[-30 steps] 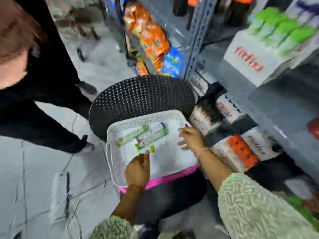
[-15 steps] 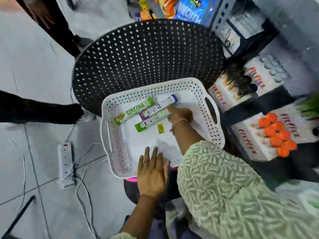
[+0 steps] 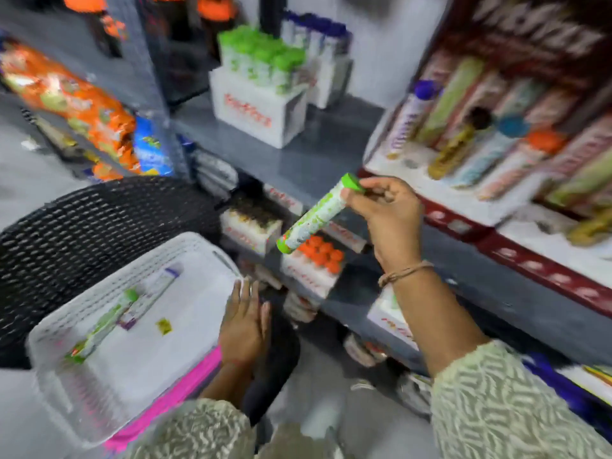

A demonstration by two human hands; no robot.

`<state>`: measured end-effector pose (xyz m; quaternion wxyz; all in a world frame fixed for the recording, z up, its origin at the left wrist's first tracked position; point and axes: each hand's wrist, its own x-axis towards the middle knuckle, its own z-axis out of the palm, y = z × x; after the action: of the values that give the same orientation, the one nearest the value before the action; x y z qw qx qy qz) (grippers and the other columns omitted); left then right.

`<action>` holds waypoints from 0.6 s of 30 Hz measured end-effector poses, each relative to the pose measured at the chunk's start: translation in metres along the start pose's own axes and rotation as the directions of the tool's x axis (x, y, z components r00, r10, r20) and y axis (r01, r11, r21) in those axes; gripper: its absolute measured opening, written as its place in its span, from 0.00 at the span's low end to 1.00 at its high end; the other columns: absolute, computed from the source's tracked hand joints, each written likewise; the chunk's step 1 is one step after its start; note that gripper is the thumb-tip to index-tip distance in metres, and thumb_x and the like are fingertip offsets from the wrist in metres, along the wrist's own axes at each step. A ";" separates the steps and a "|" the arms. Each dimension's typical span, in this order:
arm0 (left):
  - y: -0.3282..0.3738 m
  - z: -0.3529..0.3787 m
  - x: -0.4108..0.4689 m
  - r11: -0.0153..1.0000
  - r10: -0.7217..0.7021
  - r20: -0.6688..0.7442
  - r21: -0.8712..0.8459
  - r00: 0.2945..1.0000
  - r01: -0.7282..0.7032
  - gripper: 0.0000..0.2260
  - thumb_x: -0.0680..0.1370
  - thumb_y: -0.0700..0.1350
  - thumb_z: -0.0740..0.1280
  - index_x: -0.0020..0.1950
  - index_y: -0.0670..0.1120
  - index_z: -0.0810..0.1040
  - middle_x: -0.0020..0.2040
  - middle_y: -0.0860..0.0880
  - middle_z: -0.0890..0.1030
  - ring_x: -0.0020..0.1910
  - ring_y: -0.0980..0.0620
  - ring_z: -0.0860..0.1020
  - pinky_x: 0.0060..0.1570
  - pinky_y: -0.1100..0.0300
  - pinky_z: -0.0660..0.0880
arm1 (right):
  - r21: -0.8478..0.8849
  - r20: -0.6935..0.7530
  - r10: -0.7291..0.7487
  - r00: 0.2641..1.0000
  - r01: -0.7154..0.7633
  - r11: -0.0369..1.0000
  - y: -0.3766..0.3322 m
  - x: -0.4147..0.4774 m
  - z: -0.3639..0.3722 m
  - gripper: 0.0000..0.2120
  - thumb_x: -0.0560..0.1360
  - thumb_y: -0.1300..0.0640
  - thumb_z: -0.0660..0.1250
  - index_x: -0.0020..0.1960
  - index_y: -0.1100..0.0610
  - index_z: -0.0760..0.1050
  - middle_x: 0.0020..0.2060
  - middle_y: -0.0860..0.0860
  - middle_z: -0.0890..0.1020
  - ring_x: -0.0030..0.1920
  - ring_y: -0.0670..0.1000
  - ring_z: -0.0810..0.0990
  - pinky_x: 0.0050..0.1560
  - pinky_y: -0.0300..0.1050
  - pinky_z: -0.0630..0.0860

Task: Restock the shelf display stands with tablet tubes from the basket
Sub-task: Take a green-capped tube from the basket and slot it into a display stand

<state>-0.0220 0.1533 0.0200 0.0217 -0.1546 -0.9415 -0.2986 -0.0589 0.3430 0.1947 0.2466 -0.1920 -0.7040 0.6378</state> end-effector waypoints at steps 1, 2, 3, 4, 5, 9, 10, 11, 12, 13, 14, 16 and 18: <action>0.025 0.004 0.016 0.994 0.106 -0.025 -0.023 0.994 -0.106 0.31 0.82 0.53 0.40 0.62 0.30 0.71 0.62 0.30 0.72 0.63 0.30 0.67 0.64 0.47 0.58 | -0.025 -0.033 -0.052 0.998 0.051 0.998 -0.018 0.003 -0.025 0.17 0.64 0.70 0.73 0.33 0.50 0.73 0.31 0.49 0.79 0.30 0.40 0.77 0.37 0.35 0.76; 0.056 0.009 0.032 0.974 0.223 -0.049 -0.038 0.974 -0.225 0.28 0.82 0.51 0.43 0.63 0.31 0.69 0.63 0.31 0.71 0.66 0.34 0.65 0.66 0.49 0.55 | -0.066 -0.072 -0.098 0.993 0.093 0.993 -0.037 0.005 -0.056 0.16 0.63 0.69 0.74 0.32 0.50 0.73 0.31 0.48 0.79 0.29 0.40 0.77 0.37 0.35 0.76; 0.086 0.015 0.044 0.941 0.331 -0.061 -0.049 0.942 -0.334 0.26 0.81 0.50 0.45 0.64 0.31 0.68 0.65 0.32 0.69 0.69 0.39 0.61 0.67 0.50 0.53 | -0.108 -0.106 -0.140 0.985 0.128 0.986 -0.054 0.006 -0.085 0.16 0.63 0.68 0.75 0.32 0.50 0.73 0.31 0.48 0.79 0.30 0.41 0.77 0.36 0.36 0.76; 0.114 0.020 0.054 0.904 0.419 -0.062 -0.069 0.906 -0.423 0.25 0.81 0.50 0.47 0.65 0.32 0.67 0.67 0.33 0.67 0.71 0.45 0.56 0.68 0.50 0.51 | -0.159 -0.137 -0.179 0.974 0.157 0.975 -0.069 0.006 -0.113 0.15 0.62 0.66 0.75 0.32 0.50 0.73 0.30 0.48 0.79 0.29 0.42 0.76 0.35 0.38 0.76; 0.141 0.026 0.060 0.863 0.493 -0.053 -0.098 0.868 -0.496 0.25 0.80 0.51 0.49 0.66 0.32 0.67 0.67 0.34 0.66 0.72 0.48 0.54 0.68 0.50 0.52 | -0.215 -0.175 -0.222 0.959 0.183 0.959 -0.083 0.008 -0.137 0.14 0.61 0.64 0.75 0.31 0.49 0.73 0.30 0.48 0.79 0.29 0.44 0.76 0.35 0.40 0.75; 0.206 0.053 0.061 0.768 0.639 0.022 -0.068 0.768 -0.637 0.26 0.80 0.52 0.49 0.62 0.32 0.72 0.62 0.34 0.74 0.62 0.32 0.71 0.63 0.47 0.62 | -0.513 -0.252 -0.382 0.889 0.211 0.832 -0.115 0.028 -0.206 0.08 0.60 0.59 0.70 0.32 0.49 0.72 0.31 0.53 0.77 0.34 0.50 0.73 0.38 0.44 0.70; 0.213 0.058 0.060 0.768 0.640 0.038 -0.052 0.767 -0.639 0.27 0.80 0.53 0.49 0.61 0.32 0.72 0.61 0.34 0.75 0.60 0.31 0.72 0.63 0.48 0.62 | -0.568 -0.239 -0.397 0.886 0.204 0.797 -0.119 0.034 -0.218 0.06 0.61 0.59 0.70 0.34 0.51 0.73 0.32 0.52 0.76 0.33 0.47 0.72 0.38 0.41 0.69; 0.215 0.063 0.059 0.779 0.627 0.041 -0.041 0.778 -0.626 0.26 0.79 0.52 0.50 0.61 0.32 0.72 0.61 0.34 0.75 0.60 0.31 0.72 0.65 0.49 0.60 | -0.609 -0.204 -0.394 0.896 0.199 0.768 -0.121 0.041 -0.227 0.05 0.63 0.60 0.70 0.38 0.55 0.76 0.32 0.51 0.76 0.31 0.43 0.72 0.36 0.37 0.68; 0.216 0.066 0.058 0.792 0.611 0.036 -0.033 0.791 -0.610 0.26 0.78 0.52 0.51 0.62 0.32 0.72 0.62 0.34 0.75 0.61 0.31 0.71 0.66 0.51 0.54 | -0.642 -0.163 -0.378 0.911 0.193 0.742 -0.122 0.048 -0.236 0.08 0.64 0.61 0.70 0.43 0.58 0.78 0.33 0.49 0.77 0.29 0.38 0.71 0.33 0.31 0.67; 0.216 0.068 0.058 0.801 0.599 0.033 -0.027 0.800 -0.598 0.27 0.79 0.53 0.49 0.62 0.32 0.71 0.62 0.34 0.74 0.62 0.31 0.70 0.67 0.53 0.51 | -0.672 -0.116 -0.352 0.929 0.188 0.716 -0.123 0.054 -0.243 0.12 0.65 0.62 0.70 0.48 0.59 0.80 0.35 0.48 0.78 0.29 0.35 0.73 0.32 0.25 0.65; 0.216 0.069 0.058 0.806 0.591 0.036 -0.023 0.806 -0.591 0.29 0.80 0.55 0.46 0.63 0.33 0.71 0.63 0.34 0.74 0.63 0.32 0.69 0.67 0.54 0.49 | -0.707 -0.068 -0.318 0.946 0.179 0.685 -0.123 0.060 -0.250 0.14 0.66 0.62 0.70 0.51 0.59 0.80 0.39 0.50 0.81 0.32 0.33 0.74 0.33 0.22 0.64; 0.217 0.069 0.058 0.801 0.598 0.049 -0.021 0.800 -0.598 0.32 0.81 0.56 0.40 0.65 0.34 0.69 0.64 0.35 0.73 0.66 0.38 0.67 0.68 0.55 0.47 | -0.800 0.002 -0.231 0.973 0.140 0.584 -0.120 0.072 -0.260 0.14 0.66 0.61 0.70 0.52 0.55 0.81 0.51 0.52 0.83 0.44 0.40 0.75 0.41 0.29 0.67; 0.217 0.068 0.058 0.793 0.609 0.052 -0.042 0.792 -0.607 0.32 0.81 0.56 0.38 0.66 0.34 0.68 0.65 0.36 0.72 0.68 0.43 0.60 0.68 0.55 0.46 | -0.857 0.027 -0.143 0.989 0.097 0.506 -0.113 0.082 -0.269 0.15 0.66 0.61 0.70 0.52 0.53 0.80 0.57 0.52 0.81 0.48 0.45 0.74 0.44 0.30 0.68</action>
<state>-0.0072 0.3765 0.0924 0.0853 -0.4584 -0.8386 -0.2816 0.0397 0.5945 0.3331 0.1798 -0.2543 -0.9320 0.1853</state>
